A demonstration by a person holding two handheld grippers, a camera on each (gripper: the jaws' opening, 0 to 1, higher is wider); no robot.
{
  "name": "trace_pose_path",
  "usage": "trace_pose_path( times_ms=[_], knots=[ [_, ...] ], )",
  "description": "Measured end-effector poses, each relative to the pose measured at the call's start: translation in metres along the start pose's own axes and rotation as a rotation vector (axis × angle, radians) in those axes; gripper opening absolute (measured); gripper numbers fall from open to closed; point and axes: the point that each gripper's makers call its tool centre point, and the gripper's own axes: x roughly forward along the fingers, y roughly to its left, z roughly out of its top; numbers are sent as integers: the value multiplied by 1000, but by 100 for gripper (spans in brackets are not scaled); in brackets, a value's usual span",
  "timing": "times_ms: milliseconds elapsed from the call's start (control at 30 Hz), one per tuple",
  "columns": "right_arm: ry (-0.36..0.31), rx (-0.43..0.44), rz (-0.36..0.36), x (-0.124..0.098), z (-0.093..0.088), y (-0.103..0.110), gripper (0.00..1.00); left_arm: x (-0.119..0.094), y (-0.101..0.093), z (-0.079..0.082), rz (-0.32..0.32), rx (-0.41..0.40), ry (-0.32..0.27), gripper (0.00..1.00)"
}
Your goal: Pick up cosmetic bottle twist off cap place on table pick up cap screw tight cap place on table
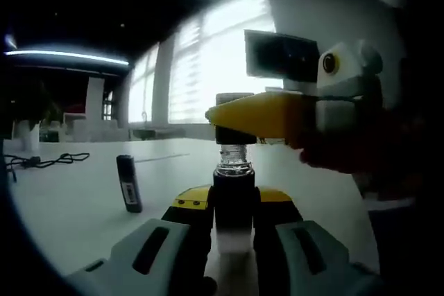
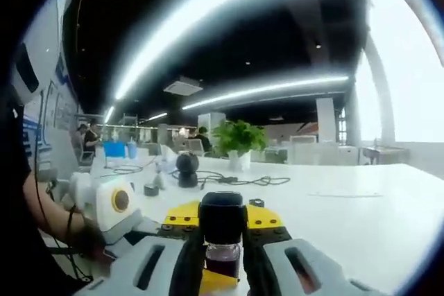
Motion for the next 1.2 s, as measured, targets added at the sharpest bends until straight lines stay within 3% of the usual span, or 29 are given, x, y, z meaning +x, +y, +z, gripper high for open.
trace_pose_path(
  times_ms=[400, 633, 833, 1200],
  knots=[
    [-22, -2, -12, -4, 7, -3, 15, 0, -1, 0, -3, 7, 1, 12],
    [-63, -20, 9, -5, 20, 1, 15, 0, 1, -1, 5, 3, 4, 12],
    [-99, 2, -48, -13, 30, -17, 15, 0, 3, -1, 12, 3, 5, 12],
    [-69, -20, -141, -26, 19, -53, 15, 1, 6, -1, 29, 4, 7, 12]
  ],
)
